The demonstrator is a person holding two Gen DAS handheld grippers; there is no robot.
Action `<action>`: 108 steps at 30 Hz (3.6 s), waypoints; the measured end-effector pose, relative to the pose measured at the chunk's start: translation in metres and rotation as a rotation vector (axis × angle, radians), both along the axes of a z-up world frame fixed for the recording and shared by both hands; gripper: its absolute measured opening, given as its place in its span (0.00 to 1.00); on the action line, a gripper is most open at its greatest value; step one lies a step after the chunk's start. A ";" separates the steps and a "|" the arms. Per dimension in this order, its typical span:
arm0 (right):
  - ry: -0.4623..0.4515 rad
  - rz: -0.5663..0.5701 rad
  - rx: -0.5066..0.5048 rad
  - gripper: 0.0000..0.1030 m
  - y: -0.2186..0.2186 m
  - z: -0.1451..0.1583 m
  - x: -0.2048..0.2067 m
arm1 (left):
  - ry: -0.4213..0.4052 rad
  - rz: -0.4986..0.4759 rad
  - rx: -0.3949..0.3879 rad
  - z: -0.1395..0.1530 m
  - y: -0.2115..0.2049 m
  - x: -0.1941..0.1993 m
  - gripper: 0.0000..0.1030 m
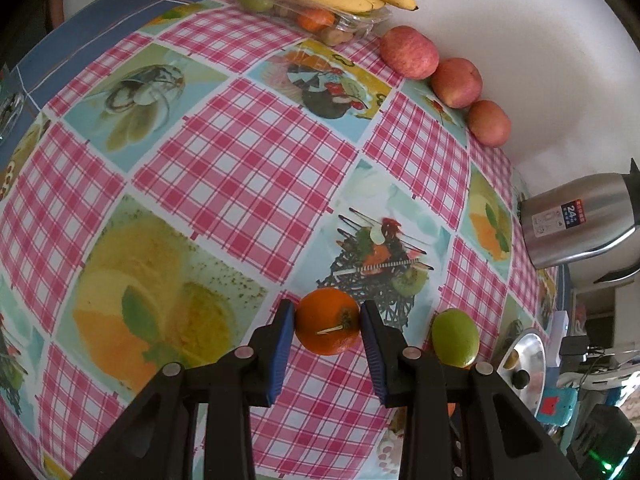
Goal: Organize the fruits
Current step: 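Lift both held oranges up from the cluster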
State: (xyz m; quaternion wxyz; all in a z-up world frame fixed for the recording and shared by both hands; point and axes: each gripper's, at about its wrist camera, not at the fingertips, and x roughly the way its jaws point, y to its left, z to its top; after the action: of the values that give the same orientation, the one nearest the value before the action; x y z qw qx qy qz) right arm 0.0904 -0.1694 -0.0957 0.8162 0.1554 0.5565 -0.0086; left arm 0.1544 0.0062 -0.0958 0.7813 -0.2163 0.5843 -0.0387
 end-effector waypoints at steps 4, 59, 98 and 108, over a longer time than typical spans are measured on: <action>-0.008 -0.012 0.006 0.44 -0.004 0.006 -0.002 | 0.004 0.006 -0.005 0.000 0.001 0.000 0.35; -0.043 -0.017 0.047 0.56 -0.006 0.017 0.002 | -0.021 -0.002 0.019 0.007 -0.001 -0.001 0.35; -0.007 -0.051 0.057 0.39 -0.001 -0.009 0.008 | 0.007 0.015 0.001 0.000 0.001 0.000 0.35; -0.130 -0.072 0.065 0.39 -0.009 0.034 -0.001 | -0.058 0.007 -0.021 0.025 0.000 -0.002 0.35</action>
State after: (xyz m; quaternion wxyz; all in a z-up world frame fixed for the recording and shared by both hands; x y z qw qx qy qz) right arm 0.0895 -0.1780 -0.0620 0.8443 0.2021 0.4963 -0.0099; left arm 0.1524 0.0059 -0.0713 0.7956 -0.2254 0.5603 -0.0485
